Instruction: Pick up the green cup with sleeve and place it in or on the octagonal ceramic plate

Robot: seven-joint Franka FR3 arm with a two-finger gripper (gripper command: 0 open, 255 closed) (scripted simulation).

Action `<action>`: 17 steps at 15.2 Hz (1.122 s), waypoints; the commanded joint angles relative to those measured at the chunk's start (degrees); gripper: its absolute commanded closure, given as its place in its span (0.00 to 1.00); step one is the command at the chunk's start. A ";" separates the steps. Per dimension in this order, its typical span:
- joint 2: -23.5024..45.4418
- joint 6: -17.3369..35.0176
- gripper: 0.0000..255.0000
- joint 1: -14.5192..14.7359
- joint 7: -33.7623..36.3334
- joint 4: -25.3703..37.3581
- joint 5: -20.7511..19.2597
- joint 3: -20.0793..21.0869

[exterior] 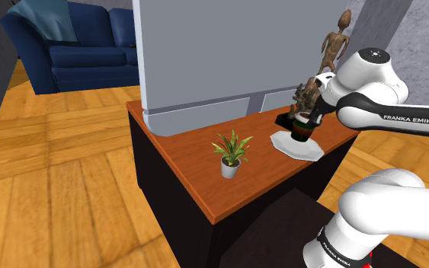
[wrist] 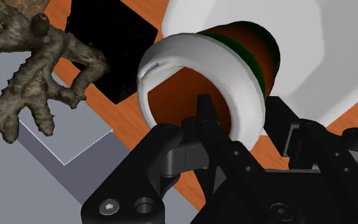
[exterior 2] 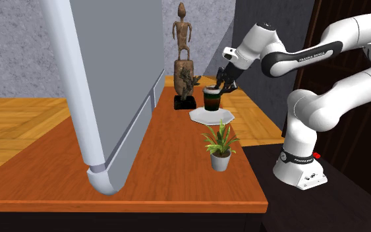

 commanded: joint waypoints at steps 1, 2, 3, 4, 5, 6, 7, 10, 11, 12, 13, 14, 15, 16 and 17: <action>0.32 1.68 1.00 -0.64 0.52 -1.33 -1.05 -0.56; 0.62 2.56 1.00 -0.95 0.83 -1.95 -1.60 -0.82; 0.95 3.45 1.00 -1.27 1.16 -2.54 -2.16 -1.08; 1.32 4.37 1.00 -1.59 1.50 -3.13 -2.74 -1.34; 1.72 5.31 1.00 -1.93 1.86 -3.70 -3.34 -1.59; 2.26 6.48 1.00 -2.35 2.30 -4.36 -4.09 -1.90; 2.26 6.48 1.00 -2.35 2.30 -4.36 -4.09 -1.90; 2.26 6.48 1.00 -2.35 2.30 -4.37 -4.09 -1.90; 2.26 6.48 1.00 -2.35 2.30 -4.36 -4.09 -1.90; 2.26 6.48 1.00 -2.35 2.30 -4.36 -4.09 -1.90; 2.26 6.48 1.00 -2.35 2.30 -4.36 -4.09 -1.90; 2.26 6.47 0.00 -2.35 2.31 -4.37 -4.08 -1.89; 2.26 6.47 0.00 -2.34 2.32 -4.36 -4.08 -1.88; 2.26 6.47 0.00 -2.34 2.32 -4.36 -4.08 -1.88; 2.26 6.47 0.00 -2.34 2.31 -4.36 -4.08 -1.88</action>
